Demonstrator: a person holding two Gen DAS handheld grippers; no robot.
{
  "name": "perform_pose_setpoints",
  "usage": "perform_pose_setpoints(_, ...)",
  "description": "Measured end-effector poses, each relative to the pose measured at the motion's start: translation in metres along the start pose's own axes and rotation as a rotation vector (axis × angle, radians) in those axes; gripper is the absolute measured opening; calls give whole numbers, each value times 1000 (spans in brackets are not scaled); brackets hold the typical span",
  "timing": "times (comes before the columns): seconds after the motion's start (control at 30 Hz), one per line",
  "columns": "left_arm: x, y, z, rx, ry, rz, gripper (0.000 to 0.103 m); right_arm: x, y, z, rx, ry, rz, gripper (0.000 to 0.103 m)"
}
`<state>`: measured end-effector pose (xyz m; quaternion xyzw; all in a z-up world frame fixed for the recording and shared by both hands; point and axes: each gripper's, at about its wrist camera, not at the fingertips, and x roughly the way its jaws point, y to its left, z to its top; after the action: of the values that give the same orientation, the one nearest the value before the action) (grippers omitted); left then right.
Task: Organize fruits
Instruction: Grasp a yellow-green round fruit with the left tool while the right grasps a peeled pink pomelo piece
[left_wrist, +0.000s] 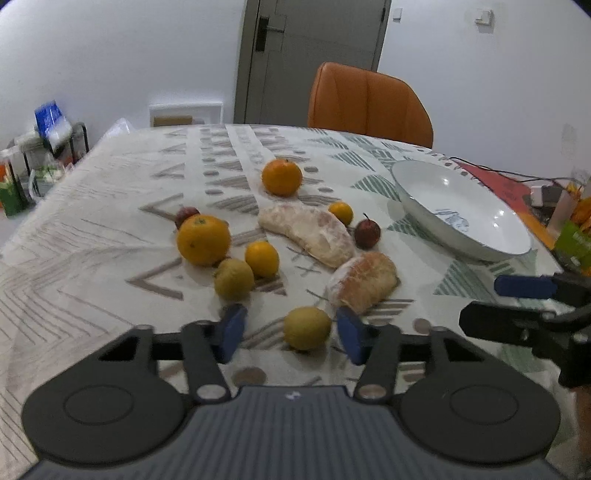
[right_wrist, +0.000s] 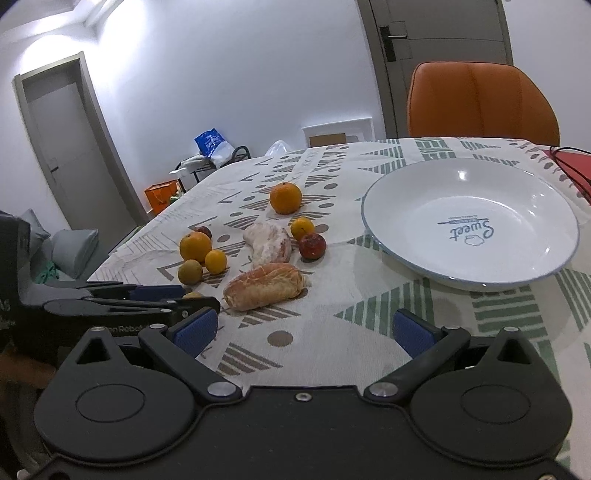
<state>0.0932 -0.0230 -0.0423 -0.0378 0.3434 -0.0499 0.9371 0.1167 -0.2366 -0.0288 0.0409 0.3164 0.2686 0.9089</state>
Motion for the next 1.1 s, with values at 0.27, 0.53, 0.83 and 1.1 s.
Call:
perform_pose_setpoints(0.27,-5,18,7,-57,6,-22,26,22,11,9,-41,41,13,90)
perform_pose_setpoints(0.53,-13,32,8,-76,-16,-9,26,42,21,14,-51,64,31,90)
perform_pose_setpoints(0.83,-19,53,6,-102,-35,9,26,63,38,15,-91,80,-11,88)
perform_pose_setpoints(1.1,-18,64,6,-113,-30,15,26,80,56,16,-182,87,-103,88)
